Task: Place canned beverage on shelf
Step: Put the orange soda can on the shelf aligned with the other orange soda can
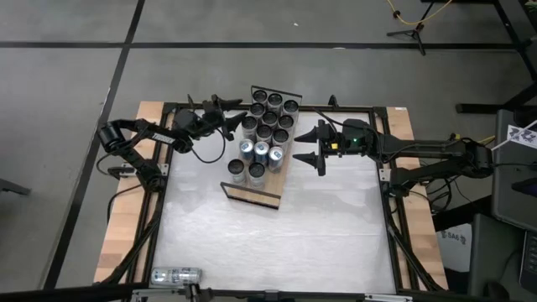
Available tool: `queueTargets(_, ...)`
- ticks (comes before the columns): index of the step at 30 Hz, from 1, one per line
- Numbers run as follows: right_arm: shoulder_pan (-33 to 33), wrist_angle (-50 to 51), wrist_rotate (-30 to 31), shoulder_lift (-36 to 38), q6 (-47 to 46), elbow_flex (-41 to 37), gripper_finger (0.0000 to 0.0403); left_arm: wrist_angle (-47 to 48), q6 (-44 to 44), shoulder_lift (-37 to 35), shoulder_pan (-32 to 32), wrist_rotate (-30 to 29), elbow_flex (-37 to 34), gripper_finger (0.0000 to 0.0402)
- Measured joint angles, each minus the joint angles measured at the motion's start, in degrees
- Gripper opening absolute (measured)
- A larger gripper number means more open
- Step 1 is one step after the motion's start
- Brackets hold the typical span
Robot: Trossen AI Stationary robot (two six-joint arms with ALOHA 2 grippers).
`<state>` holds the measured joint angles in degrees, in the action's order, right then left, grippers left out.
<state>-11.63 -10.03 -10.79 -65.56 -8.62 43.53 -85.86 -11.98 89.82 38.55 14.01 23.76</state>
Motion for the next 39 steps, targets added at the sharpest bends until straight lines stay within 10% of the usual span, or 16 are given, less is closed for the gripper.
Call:
queueTargets(19, 0.0, 4.1, 0.0, 0.0, 0.2, 0.0, 0.0303, 9.2, -0.9, 0.0, 3.2, 0.9, -6.5, 0.0185)
queueTargets(39, 0.0, 4.1, 0.0, 0.0, 0.2, 0.0, 0.0303, 10.9, 0.5, 0.0, -0.9, -0.9, -6.5, 0.0179)
